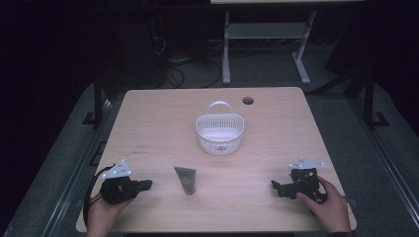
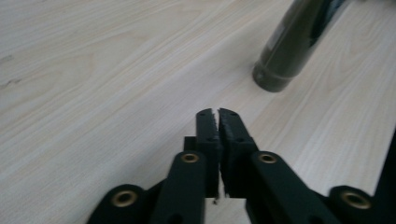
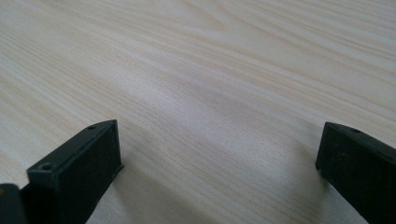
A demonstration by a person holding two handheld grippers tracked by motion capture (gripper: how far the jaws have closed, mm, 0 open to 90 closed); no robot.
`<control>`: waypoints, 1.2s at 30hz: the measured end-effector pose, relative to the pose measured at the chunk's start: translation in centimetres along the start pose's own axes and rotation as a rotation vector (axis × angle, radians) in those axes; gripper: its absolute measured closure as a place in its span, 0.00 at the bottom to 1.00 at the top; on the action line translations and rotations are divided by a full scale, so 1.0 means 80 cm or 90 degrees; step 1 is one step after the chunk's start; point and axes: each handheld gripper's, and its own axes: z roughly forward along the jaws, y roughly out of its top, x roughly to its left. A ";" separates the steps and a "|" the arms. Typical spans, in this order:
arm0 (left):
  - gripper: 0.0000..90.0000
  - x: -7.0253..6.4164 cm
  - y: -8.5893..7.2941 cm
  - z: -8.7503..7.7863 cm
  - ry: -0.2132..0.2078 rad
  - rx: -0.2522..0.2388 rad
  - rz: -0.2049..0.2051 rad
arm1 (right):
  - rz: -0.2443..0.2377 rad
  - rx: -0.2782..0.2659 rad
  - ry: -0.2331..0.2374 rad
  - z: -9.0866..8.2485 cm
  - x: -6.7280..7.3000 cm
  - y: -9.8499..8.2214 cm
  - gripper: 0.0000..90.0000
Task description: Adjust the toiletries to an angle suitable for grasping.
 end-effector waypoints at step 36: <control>1.00 -0.053 0.072 -0.029 -0.039 0.019 0.040 | -0.001 0.000 -0.001 0.000 0.000 0.000 0.00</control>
